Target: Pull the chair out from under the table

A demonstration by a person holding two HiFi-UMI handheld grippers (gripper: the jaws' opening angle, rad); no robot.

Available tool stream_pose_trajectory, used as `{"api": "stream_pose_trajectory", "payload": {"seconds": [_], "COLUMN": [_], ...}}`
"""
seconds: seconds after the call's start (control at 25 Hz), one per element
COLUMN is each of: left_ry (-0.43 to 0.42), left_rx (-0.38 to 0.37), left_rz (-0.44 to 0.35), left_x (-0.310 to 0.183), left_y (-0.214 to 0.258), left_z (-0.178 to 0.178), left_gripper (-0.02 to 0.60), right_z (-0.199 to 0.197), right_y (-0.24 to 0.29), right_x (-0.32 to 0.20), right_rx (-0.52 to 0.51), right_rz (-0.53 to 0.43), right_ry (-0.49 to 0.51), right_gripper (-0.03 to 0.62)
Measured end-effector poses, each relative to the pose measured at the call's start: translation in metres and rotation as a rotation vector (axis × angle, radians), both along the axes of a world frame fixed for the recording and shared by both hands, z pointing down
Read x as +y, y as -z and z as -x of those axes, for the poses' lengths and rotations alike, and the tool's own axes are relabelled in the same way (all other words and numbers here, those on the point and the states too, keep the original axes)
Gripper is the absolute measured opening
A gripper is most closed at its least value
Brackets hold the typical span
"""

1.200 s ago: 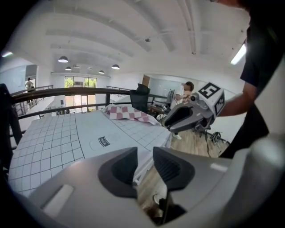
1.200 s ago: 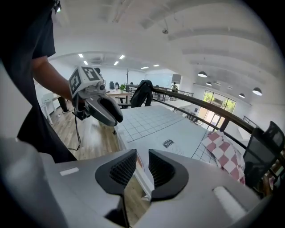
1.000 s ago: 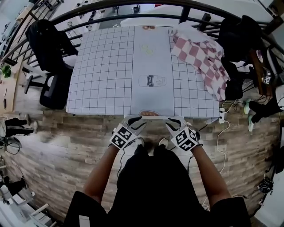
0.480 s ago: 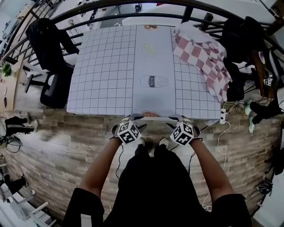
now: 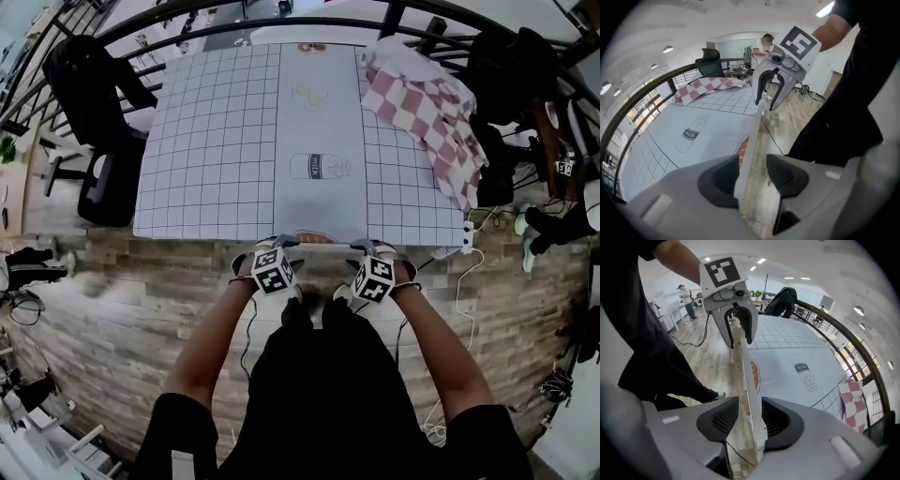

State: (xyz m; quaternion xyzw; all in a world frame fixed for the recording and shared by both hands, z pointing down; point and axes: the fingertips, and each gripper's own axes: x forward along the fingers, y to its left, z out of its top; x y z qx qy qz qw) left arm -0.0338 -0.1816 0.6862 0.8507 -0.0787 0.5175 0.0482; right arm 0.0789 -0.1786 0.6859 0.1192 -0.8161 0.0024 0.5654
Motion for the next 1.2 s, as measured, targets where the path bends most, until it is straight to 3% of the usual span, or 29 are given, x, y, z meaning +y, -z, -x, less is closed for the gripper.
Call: {"api": "stream_pose_trajectory", "payload": {"seconds": [0.24, 0.64, 1.0, 1.2], "left_ry": [-0.148, -0.152, -0.260, -0.246], "left_rx": [-0.100, -0.144, -0.225, -0.223], "left_rz": [-0.002, 0.061, 0.088, 0.124], "left_x": [0.004, 0.001, 0.003, 0.004], "left_y": [-0.022, -0.028, -0.037, -0.047], "left_z": [0.004, 0.002, -0.012, -0.018], "left_gripper": [0.195, 0.189, 0.189, 0.189], "right_z": [-0.004, 0.001, 0.008, 0.013], "right_y": [-0.020, -0.043, -0.059, -0.066], "right_x": [-0.001, -0.010, -0.004, -0.004], "right_rx": [0.034, 0.069, 0.147, 0.179], "right_rz": [0.039, 0.091, 0.149, 0.160], "right_ry": [0.010, 0.031, 0.105, 0.134], "right_gripper": [0.156, 0.153, 0.153, 0.151]}}
